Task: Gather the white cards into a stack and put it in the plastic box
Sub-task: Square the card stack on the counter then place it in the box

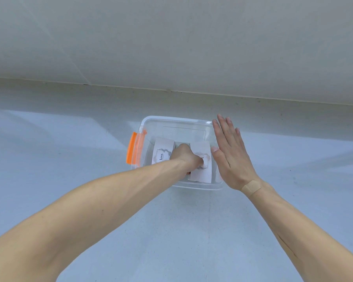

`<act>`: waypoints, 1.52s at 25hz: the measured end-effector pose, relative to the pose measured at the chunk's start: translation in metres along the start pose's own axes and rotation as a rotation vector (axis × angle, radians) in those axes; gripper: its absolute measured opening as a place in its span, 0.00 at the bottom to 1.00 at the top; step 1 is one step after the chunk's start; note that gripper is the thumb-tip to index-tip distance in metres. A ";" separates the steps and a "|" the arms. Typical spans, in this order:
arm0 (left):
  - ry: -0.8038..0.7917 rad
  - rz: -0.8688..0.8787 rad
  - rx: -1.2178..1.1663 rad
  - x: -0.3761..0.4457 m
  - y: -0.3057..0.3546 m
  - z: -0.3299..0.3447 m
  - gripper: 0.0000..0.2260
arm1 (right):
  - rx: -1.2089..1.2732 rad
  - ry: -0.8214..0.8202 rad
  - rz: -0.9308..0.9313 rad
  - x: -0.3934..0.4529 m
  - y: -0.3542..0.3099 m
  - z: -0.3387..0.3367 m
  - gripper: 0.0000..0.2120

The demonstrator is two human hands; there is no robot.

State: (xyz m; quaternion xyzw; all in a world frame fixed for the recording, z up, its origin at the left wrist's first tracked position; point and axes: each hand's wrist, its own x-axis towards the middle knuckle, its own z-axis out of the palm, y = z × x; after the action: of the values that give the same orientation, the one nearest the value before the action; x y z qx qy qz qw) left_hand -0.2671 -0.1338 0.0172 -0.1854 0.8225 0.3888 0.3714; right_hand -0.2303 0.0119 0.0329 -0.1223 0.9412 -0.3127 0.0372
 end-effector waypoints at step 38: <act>-0.076 0.245 0.565 -0.018 0.000 -0.017 0.12 | -0.104 0.009 0.097 -0.002 -0.004 -0.018 0.27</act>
State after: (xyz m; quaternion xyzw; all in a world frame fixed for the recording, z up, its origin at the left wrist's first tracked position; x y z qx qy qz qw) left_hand -0.2636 -0.1464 0.0376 0.0404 0.8997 0.1934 0.3892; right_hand -0.2298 0.0200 0.0494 -0.0766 0.9612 -0.2616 0.0416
